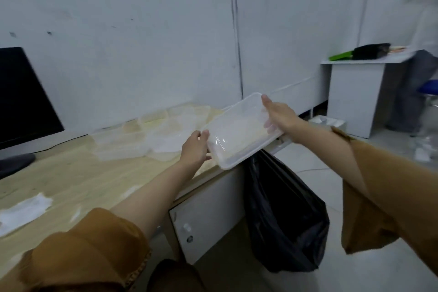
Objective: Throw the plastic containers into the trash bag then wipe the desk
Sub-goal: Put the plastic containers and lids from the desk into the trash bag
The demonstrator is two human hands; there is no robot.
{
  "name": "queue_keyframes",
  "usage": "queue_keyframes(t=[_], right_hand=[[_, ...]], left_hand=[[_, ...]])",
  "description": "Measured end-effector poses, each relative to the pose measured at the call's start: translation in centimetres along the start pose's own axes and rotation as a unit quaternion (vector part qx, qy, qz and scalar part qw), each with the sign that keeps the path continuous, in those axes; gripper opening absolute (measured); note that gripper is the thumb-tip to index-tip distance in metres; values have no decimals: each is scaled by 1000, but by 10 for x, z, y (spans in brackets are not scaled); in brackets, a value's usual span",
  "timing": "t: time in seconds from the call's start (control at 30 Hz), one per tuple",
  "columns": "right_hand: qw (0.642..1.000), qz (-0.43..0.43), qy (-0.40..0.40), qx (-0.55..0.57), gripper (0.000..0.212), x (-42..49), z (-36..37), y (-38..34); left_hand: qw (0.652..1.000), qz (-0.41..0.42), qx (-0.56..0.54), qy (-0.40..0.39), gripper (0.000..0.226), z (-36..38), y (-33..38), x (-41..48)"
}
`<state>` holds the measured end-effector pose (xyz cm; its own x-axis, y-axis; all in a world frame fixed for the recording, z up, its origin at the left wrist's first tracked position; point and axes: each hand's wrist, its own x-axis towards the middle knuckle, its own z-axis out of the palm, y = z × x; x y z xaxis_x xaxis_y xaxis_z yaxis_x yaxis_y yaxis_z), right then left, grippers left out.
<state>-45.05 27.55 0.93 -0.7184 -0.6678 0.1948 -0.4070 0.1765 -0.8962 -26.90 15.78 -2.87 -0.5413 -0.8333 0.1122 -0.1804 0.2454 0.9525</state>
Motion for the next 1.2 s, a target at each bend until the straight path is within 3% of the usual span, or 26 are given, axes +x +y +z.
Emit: queue_keyframes(t=[0.13,0.23,0.4,0.47,0.6,0.67,0.77,0.93,1.07,1.13,1.2], right_hand=[[996,27,-10,-85,73,11,-37,22],[987,69,-33,-144,75,15,-58,45],[962,79,-52,-257,67,14,-66,88],[945,94,-73,-305,62,12,-59,104],[917,108,-70,-376,66,3,-35,130],[908,96,-53,-404,66,-2,-23,141],[908,96,-48,-404,64,-7,-6,153],[924,122,-76,-354,62,-8,8,165],[927,127,-86,-342,58,-5,14,172],[930,131,-82,-335,57,-4,17,177],[932,134,-68,-330,56,-4,21,181]], left_hand=[[997,-16,20,-79,20,38,-7,2],[981,-35,108,-157,36,65,-17,0],[905,77,346,-234,49,94,-33,-4],[840,151,453,-257,46,103,-40,-10],[585,355,663,-305,39,116,-63,-23],[489,355,721,-340,39,125,-79,-29],[415,307,773,-369,43,137,-99,-31],[349,250,822,-374,56,151,-120,-20],[316,275,829,-371,50,153,-130,-17],[350,319,796,-376,43,150,-127,-15],[419,392,738,-357,38,146,-122,-12]])
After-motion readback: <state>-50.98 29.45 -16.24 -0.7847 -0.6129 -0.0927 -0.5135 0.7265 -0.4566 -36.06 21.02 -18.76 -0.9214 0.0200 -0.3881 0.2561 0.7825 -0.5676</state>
